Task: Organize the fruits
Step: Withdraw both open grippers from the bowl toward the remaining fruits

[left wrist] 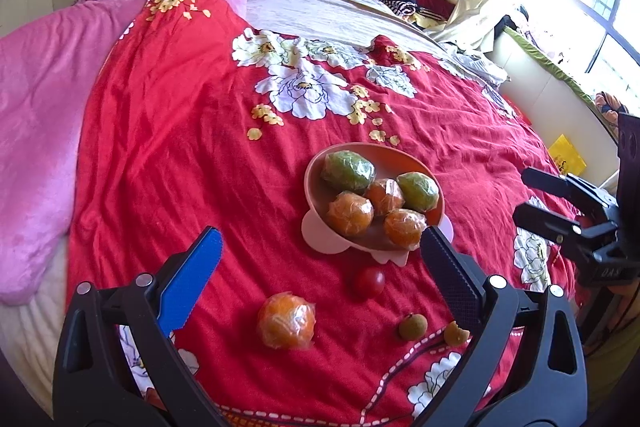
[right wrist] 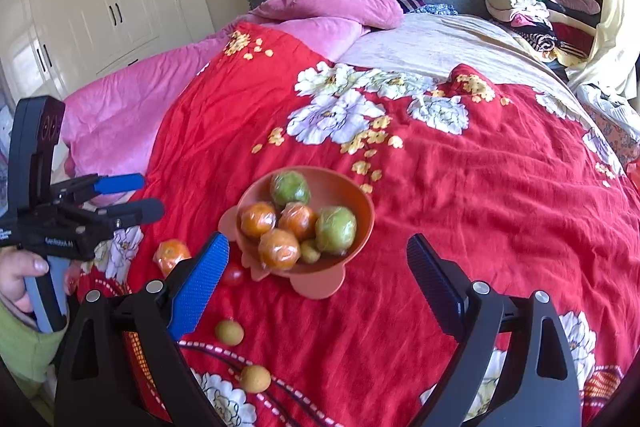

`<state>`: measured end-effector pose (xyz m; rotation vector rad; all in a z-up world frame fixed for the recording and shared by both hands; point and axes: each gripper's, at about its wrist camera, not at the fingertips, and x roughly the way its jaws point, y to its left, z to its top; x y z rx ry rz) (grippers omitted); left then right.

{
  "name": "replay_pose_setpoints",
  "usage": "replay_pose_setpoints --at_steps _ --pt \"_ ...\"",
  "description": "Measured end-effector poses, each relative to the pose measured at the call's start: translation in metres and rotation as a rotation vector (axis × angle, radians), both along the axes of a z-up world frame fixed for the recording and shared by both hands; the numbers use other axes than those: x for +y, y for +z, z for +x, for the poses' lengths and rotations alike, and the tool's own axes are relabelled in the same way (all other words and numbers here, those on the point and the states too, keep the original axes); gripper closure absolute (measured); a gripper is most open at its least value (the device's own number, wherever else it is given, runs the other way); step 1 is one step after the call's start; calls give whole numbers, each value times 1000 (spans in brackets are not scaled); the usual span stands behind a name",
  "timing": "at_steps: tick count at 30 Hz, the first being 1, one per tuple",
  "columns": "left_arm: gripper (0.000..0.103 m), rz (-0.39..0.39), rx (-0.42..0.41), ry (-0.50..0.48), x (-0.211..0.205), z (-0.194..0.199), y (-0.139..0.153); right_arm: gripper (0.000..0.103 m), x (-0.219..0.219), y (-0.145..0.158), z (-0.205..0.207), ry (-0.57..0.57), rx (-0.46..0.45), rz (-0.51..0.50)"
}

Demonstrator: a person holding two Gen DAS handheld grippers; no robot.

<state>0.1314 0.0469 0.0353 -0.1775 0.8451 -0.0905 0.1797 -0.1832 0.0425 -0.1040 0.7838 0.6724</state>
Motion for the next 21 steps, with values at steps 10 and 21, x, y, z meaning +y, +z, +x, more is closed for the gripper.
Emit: replay_pose_setpoints --at_steps 10,21 --pt "10 15 3 9 5 -16 -2 13 2 -7 -20 15 9 -16" --pt "10 26 12 18 7 -28 -4 13 7 -15 -34 36 22 -33"
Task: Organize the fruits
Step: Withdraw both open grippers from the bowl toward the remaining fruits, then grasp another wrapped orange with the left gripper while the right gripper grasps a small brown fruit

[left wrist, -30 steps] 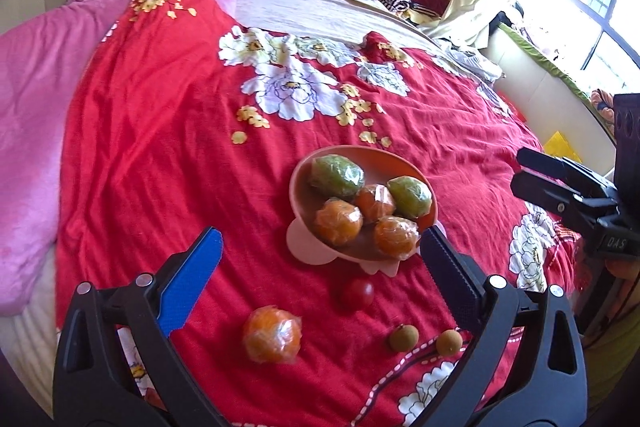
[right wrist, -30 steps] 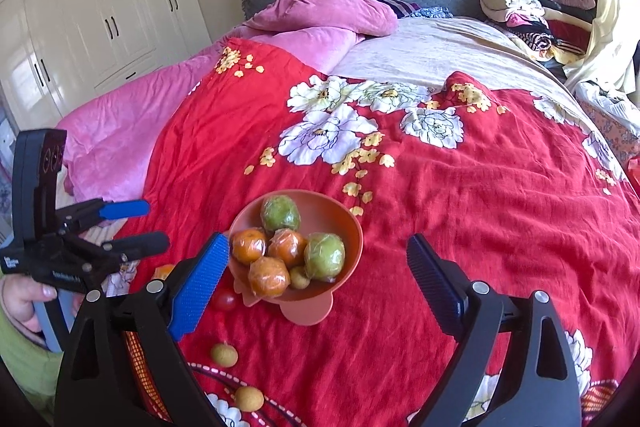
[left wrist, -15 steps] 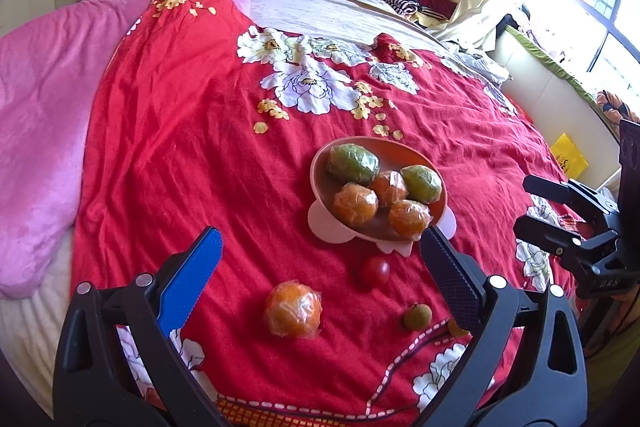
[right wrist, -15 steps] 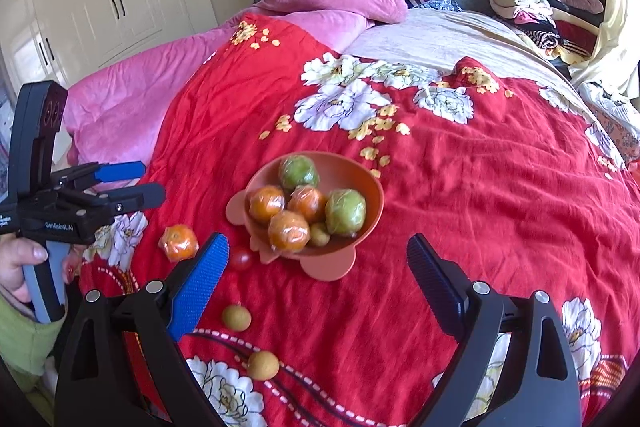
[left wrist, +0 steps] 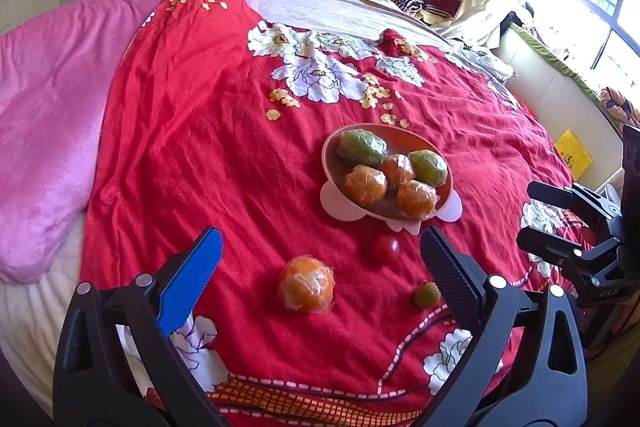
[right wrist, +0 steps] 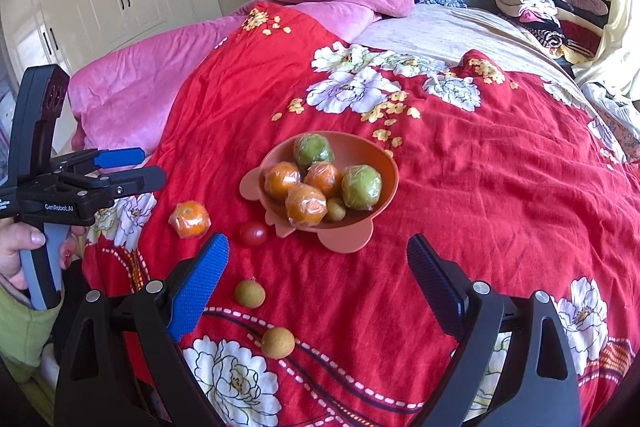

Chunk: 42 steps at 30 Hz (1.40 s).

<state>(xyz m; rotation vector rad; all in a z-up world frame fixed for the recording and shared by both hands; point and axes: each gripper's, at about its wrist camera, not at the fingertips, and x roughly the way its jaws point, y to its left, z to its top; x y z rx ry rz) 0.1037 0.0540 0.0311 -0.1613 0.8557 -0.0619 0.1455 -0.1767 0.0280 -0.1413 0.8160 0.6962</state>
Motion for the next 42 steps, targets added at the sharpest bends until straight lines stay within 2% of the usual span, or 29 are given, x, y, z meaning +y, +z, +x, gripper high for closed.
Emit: replay_pose_setpoints --at_steps 20,42 --pt "10 27 26 -12 -4 -18 -8 13 9 -11 -23 44 16 -31" --pt "10 47 83 -15 -4 -28 -32 13 35 -38 -40 125 48 -105"
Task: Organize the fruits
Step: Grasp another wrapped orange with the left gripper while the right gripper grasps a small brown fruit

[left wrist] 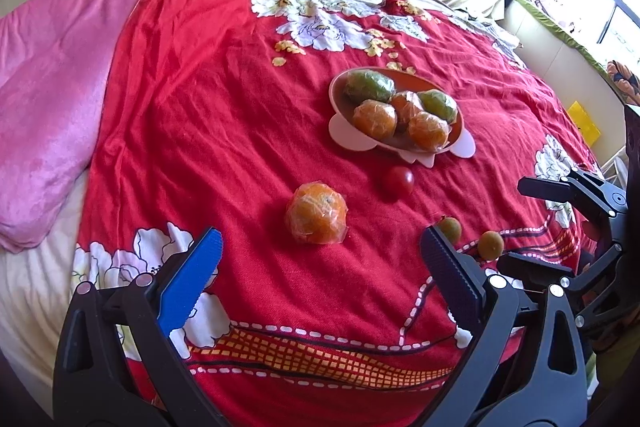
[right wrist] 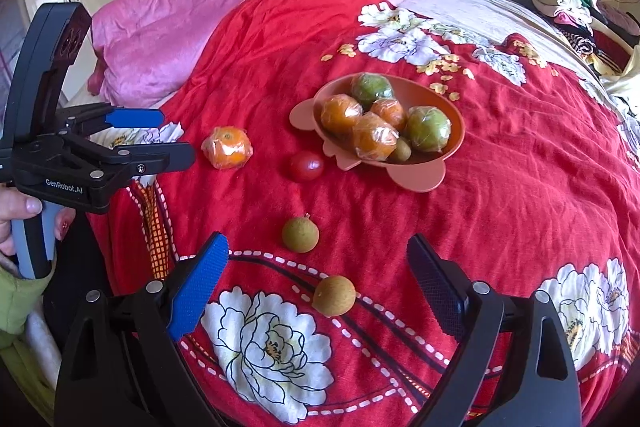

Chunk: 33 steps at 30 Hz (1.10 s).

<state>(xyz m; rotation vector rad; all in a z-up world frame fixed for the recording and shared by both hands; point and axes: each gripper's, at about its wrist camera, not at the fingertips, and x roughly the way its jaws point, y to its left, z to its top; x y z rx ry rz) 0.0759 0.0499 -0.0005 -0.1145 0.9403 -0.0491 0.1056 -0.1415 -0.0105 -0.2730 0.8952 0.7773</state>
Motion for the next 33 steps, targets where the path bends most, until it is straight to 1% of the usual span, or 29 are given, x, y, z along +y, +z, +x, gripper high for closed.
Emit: replay_pose_setpoints --at_steps 8,11,13,15,19,21,22,23,24,25,27,29,31,33 --pt "10 1 28 7 3 4 -12 14 10 -13 1 18 13 -22" --pt "10 9 26 10 3 6 -14 20 13 -17 4 17 15 -31" --pt "10 12 22 15 3 7 -15 22 16 -20 6 19 23 -33" --pt "10 11 20 17 4 9 -15 29 19 -23 8 25 32 -37" --pt "13 11 20 13 3 12 -16 41 26 -31 11 45 53 -48" --pt "15 10 22 11 3 14 -17 55 28 -34 13 55 61 -55" --pt "16 11 22 9 3 15 -17 57 29 -36 13 62 63 -59" --pt "16 12 23 8 2 16 -18 62 30 -37 13 67 63 -61" --pt "18 10 23 5 2 17 -18 66 31 -39 14 68 62 -61" --pt "21 8 24 3 2 18 -18 68 32 -40 15 71 65 -61" --pt "25 4 28 0 2 21 -20 76 34 -43 16 75 61 -68" --pt "29 -1 29 -2 2 22 -21 78 34 -44 17 82 57 -74" --pt "35 -6 33 -6 2 24 -22 78 34 -44 17 83 61 -68" --pt "39 -13 36 -11 3 28 -24 78 33 -43 17 82 64 -63"
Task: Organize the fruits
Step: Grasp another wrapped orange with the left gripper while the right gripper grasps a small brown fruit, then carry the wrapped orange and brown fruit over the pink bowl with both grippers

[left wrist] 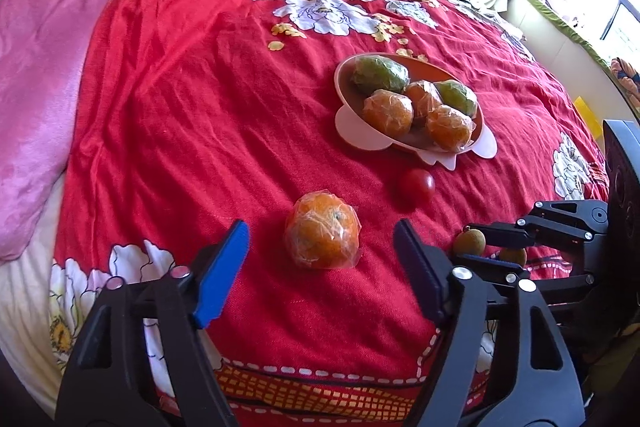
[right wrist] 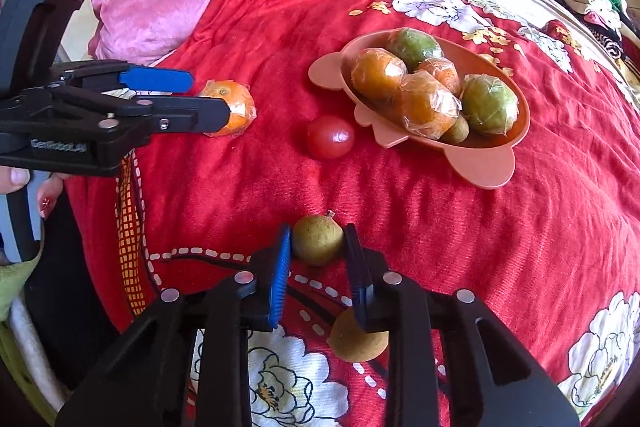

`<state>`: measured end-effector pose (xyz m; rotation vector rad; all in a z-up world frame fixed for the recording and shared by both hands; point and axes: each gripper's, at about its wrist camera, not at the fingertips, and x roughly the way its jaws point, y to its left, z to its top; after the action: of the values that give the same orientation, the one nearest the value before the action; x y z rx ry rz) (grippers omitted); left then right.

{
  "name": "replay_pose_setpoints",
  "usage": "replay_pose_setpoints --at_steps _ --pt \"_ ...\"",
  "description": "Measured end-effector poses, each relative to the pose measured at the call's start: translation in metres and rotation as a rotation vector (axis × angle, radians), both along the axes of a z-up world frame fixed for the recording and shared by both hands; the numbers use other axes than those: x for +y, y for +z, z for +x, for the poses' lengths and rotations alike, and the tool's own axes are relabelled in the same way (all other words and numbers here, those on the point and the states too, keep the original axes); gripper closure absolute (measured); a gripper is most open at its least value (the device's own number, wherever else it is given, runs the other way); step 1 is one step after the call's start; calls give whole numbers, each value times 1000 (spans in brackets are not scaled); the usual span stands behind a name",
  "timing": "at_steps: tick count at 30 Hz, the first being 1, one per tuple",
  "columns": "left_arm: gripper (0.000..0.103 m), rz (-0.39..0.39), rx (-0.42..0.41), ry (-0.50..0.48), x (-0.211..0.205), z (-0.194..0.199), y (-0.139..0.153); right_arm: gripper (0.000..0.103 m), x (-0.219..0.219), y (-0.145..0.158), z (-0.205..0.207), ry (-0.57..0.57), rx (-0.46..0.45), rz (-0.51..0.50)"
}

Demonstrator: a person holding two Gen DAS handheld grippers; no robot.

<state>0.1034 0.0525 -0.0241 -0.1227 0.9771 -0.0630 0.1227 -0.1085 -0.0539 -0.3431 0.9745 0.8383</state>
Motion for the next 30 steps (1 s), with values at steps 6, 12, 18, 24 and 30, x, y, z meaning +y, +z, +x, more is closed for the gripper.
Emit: replay_pose_setpoints --at_steps 6,12,18,24,30 --pt "54 -22 14 -14 0 8 -6 78 -5 7 0 -3 19 41" --pt "63 -38 33 -30 -1 16 -15 78 -10 17 0 -8 17 70" --pt "69 -57 43 -42 4 21 -18 78 -16 24 4 -25 8 89" --pt "69 -78 15 -53 3 22 -5 78 -24 34 14 -51 -10 110" --pt "69 -87 -20 -71 -2 30 13 78 -36 50 28 -82 -43 135"
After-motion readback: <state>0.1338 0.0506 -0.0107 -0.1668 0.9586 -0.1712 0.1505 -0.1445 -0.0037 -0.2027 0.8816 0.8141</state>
